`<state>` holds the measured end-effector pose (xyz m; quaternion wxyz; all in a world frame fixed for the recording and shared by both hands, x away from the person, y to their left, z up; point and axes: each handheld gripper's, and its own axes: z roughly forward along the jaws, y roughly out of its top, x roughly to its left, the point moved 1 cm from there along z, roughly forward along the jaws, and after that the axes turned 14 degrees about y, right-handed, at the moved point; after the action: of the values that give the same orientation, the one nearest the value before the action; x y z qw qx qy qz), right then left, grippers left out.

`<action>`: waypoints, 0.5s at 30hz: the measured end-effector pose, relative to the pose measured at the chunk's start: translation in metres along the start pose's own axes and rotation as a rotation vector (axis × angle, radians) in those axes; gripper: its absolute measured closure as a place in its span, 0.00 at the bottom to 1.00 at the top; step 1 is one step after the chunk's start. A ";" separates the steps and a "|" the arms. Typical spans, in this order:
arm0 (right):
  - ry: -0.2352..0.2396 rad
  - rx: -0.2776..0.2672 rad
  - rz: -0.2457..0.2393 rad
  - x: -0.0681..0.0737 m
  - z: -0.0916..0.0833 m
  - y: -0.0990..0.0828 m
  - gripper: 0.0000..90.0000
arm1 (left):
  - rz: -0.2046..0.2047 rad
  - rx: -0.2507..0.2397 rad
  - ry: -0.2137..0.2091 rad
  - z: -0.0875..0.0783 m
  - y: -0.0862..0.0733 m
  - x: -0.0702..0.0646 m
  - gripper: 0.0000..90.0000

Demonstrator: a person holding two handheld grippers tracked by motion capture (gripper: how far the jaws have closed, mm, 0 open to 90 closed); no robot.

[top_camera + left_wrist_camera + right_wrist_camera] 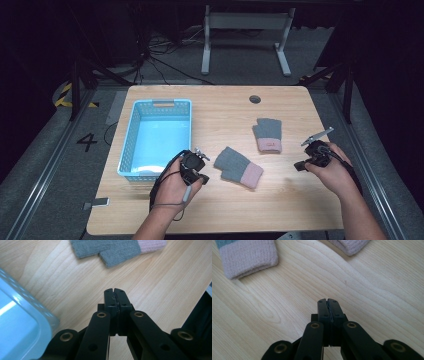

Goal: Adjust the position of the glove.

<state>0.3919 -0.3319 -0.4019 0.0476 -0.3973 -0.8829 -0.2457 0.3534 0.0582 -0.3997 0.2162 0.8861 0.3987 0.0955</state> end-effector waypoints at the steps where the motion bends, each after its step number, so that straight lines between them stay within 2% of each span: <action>1: 0.001 0.001 0.000 0.000 0.000 0.000 1.00 | 0.000 -0.005 0.003 0.000 0.000 0.000 1.00; 4: 0.001 -0.001 0.001 0.001 0.001 -0.001 1.00 | 0.006 -0.011 0.008 0.000 0.002 0.001 1.00; 7: 0.004 -0.020 -0.003 0.003 -0.002 -0.002 1.00 | 0.014 -0.045 0.011 0.000 0.005 -0.002 1.00; 8: 0.017 -0.033 -0.008 0.005 -0.002 -0.003 1.00 | 0.022 -0.074 0.025 0.001 0.008 -0.003 1.00; 9: 0.018 -0.035 -0.011 0.006 -0.002 -0.003 1.00 | 0.026 -0.082 0.033 0.001 0.009 -0.003 1.00; 15: 0.012 -0.039 -0.011 0.009 -0.001 -0.008 1.00 | 0.018 -0.117 0.027 0.009 0.017 -0.005 1.00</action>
<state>0.3798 -0.3311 -0.4022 0.0435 -0.3916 -0.8799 -0.2657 0.3642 0.0422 -0.3998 0.2615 0.8740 0.3875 0.1327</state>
